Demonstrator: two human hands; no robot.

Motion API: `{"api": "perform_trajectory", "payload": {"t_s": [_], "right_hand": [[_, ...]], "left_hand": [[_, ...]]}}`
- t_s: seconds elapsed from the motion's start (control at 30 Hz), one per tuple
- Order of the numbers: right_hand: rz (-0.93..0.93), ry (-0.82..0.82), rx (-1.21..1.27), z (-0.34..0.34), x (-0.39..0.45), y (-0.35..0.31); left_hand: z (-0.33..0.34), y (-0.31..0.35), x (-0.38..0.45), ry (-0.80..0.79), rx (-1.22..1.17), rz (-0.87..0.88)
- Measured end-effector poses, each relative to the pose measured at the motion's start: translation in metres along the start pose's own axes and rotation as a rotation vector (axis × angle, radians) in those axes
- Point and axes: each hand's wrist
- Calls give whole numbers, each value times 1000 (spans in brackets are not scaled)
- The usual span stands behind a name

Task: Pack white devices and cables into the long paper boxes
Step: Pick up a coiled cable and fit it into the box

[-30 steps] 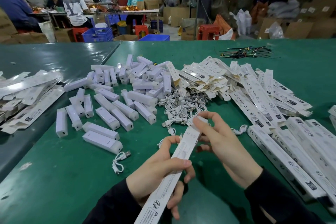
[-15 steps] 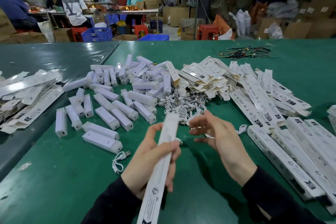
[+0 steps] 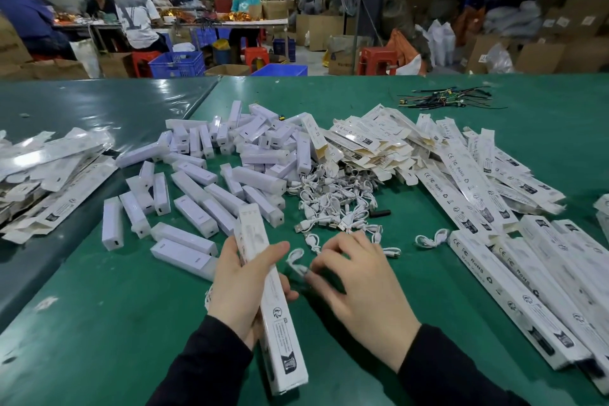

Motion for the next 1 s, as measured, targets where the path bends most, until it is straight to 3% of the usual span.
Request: {"api": "perform_trajectory", "payload": {"t_s": [0.13, 0.27, 0.43, 0.73, 0.87, 1.0], "right_hand": [[-70, 110, 5, -12, 4, 6], [-154, 71, 73, -14, 2, 5], [35, -131, 475, -13, -1, -2], [238, -234, 786, -17, 2, -5], [256, -214, 935, -25, 8, -2], [444, -44, 1062, -31, 16, 9]], "left_hand": [[1, 3, -1, -1, 16, -41], [0, 4, -2, -43, 43, -56], [0, 6, -1, -130, -22, -122], [-2, 8, 0, -257, -52, -272], [0, 7, -2, -306, -69, -288], [3, 10, -5, -410, -41, -263]]}}
Point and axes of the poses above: each hand's wrist, its own x-axis towards the middle knuckle, its own z-axis out of the palm, y = z × x, and after that the axes turned 9 degrees about z, right-handed
